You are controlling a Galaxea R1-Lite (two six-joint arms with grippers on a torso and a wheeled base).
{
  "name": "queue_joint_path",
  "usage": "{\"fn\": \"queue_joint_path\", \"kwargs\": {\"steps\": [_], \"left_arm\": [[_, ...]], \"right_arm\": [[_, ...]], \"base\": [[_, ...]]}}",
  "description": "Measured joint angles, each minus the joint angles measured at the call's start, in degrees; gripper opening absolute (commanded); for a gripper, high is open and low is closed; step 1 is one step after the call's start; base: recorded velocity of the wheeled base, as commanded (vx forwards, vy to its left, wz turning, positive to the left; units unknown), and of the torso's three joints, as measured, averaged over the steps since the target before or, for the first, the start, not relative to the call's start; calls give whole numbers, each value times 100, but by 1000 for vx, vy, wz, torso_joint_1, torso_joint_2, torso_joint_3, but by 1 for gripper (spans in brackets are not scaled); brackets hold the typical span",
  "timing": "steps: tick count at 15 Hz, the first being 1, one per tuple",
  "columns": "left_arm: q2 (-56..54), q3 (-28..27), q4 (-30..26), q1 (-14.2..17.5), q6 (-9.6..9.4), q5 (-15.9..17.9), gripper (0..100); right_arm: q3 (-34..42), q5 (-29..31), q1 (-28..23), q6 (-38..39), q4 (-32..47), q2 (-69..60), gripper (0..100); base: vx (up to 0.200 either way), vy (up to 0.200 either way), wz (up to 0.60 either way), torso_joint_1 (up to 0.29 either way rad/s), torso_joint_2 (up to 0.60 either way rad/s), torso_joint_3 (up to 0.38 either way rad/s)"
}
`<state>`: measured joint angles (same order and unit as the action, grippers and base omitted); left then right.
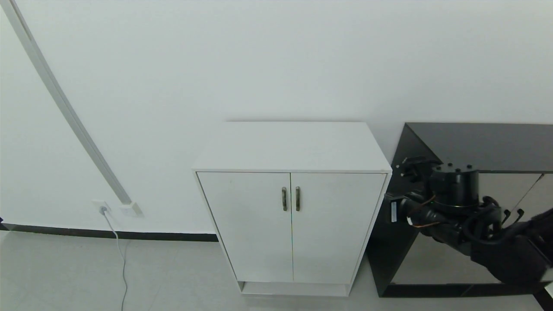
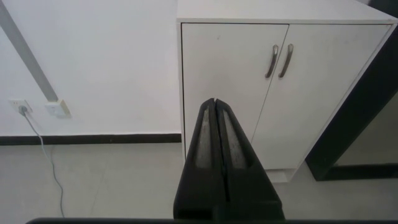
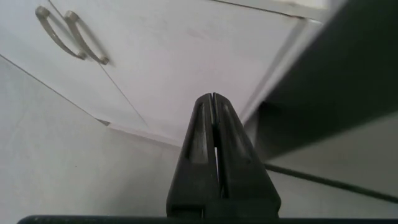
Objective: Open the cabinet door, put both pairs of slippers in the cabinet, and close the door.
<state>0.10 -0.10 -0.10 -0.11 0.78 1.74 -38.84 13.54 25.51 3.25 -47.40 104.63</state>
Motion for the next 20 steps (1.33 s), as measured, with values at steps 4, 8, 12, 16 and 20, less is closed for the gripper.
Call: {"fn": "queue_joint_path", "kwargs": {"steps": [4, 8, 12, 16, 20], "left_arm": [[0, 0, 0, 0, 1, 0, 0], [0, 0, 0, 0, 1, 0, 0], [0, 0, 0, 0, 0, 2, 0], [0, 0, 0, 0, 6, -5, 0], [0, 0, 0, 0, 9, 2, 0]], "right_arm": [[1250, 99, -295, 0, 18, -1287, 0], [2277, 110, -694, -6, 55, -2625, 0], [3162, 106, -884, -4, 144, -3840, 0], [3534, 39, -914, -2, 1328, -5105, 0], [3571, -518, -901, -13, 2966, -6431, 0]], "base": [[0, 0, 0, 0, 0, 0], [0, 0, 0, 0, 0, 0], [0, 0, 0, 0, 0, 0], [0, 0, 0, 0, 0, 0], [0, 0, 0, 0, 0, 0]]}}
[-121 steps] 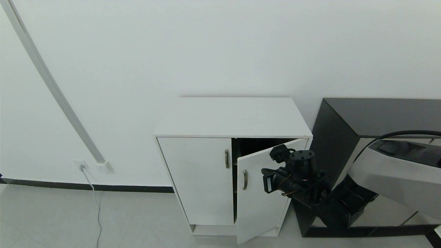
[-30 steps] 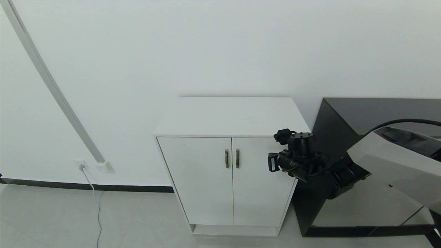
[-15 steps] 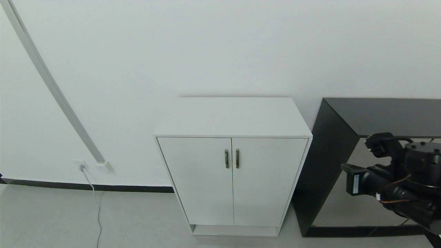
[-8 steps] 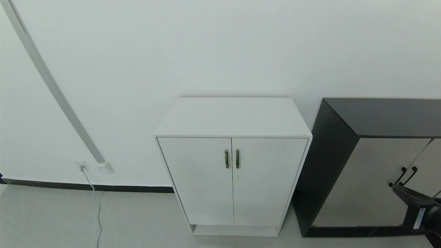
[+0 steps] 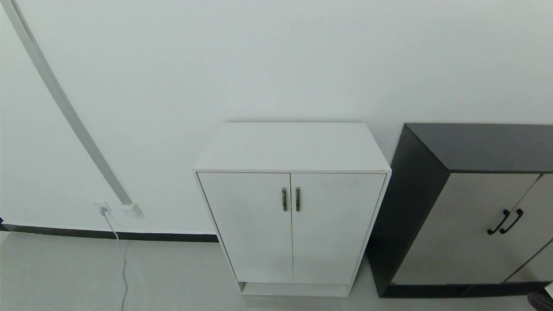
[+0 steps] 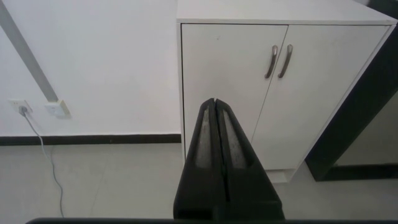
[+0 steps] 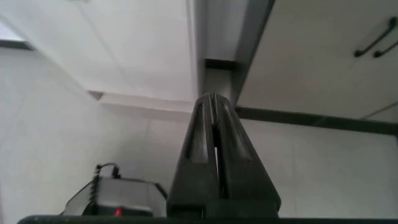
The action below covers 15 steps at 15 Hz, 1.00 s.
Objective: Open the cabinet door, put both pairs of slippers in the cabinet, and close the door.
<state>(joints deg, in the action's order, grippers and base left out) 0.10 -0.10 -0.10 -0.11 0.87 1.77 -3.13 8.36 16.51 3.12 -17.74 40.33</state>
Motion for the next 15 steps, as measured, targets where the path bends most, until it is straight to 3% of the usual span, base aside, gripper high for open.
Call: {"fn": "queue_joint_path", "kwargs": {"steps": [4, 8, 15], "left_arm": [[0, 0, 0, 0, 0, -5, 0], [0, 0, 0, 0, -2, 0, 0], [0, 0, 0, 0, -9, 0, 0]], "right_arm": [[30, -500, 20, -15, 916, -858, 0], [201, -566, 22, -15, 1496, -1503, 0], [284, -747, 27, -195, 1755, -2024, 0]], "base": [[0, 0, 0, 0, 0, 0], [0, 0, 0, 0, 0, 0], [0, 0, 0, 0, 0, 0]]}}
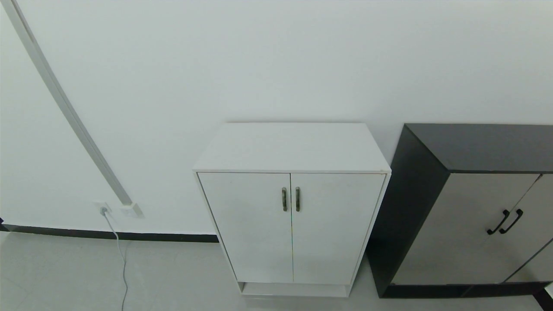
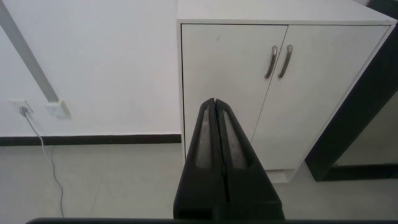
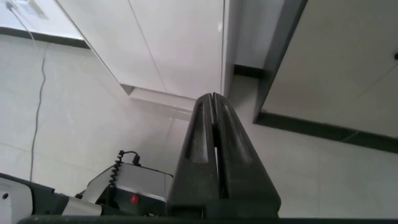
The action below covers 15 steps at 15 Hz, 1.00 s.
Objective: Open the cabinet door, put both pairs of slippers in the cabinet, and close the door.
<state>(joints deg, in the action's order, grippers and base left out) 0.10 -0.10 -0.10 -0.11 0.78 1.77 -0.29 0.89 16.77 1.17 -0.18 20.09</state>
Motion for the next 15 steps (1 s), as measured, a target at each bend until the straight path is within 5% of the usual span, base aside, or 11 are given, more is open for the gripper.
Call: {"fn": "queue_joint_path", "kwargs": {"steps": [11, 13, 15], "left_arm": [[0, 0, 0, 0, 6, 0, 0], [0, 0, 0, 0, 9, -2, 0], [0, 0, 0, 0, 1, 0, 0]], "right_arm": [[20, -414, 218, -484, 40, -232, 0], [20, -386, -38, -486, 43, -260, 0], [16, -373, -813, -489, 43, -267, 0]], "base": [[0, 0, 0, 0, 0, 0], [0, 0, 0, 0, 0, 0], [0, 0, 0, 0, 0, 0]]}}
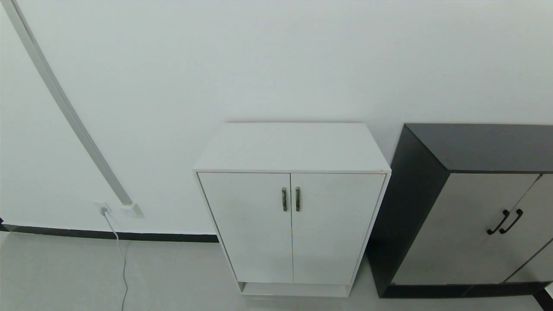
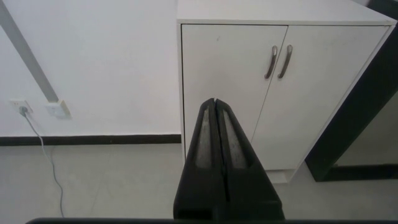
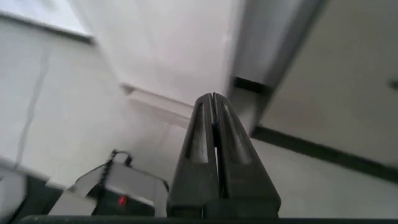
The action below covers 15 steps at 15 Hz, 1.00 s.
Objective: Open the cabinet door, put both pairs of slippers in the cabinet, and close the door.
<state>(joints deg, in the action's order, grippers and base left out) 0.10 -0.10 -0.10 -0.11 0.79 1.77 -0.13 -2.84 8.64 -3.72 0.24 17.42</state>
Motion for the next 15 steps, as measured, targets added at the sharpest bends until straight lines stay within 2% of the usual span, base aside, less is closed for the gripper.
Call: {"fn": "queue_joint_path", "kwargs": {"steps": [3, 6, 13, 15], "left_arm": [[0, 0, 0, 1, 2, 0, 0], [0, 0, 0, 1, 5, 0, 0], [0, 0, 0, 1, -6, 0, 0], [0, 0, 0, 1, 2, -2, 0]], "right_arm": [[0, 6, -1206, 11, 0, -265, 0], [4, 28, -1751, 93, -6, -822, 0], [13, -321, -1732, 266, -22, -1161, 0], [13, -334, -1159, 271, -22, -1200, 0]], "base": [[0, 0, 0, 0, 0, 0], [0, 0, 0, 0, 0, 0], [0, 0, 0, 0, 0, 0], [0, 0, 0, 0, 0, 0]]}}
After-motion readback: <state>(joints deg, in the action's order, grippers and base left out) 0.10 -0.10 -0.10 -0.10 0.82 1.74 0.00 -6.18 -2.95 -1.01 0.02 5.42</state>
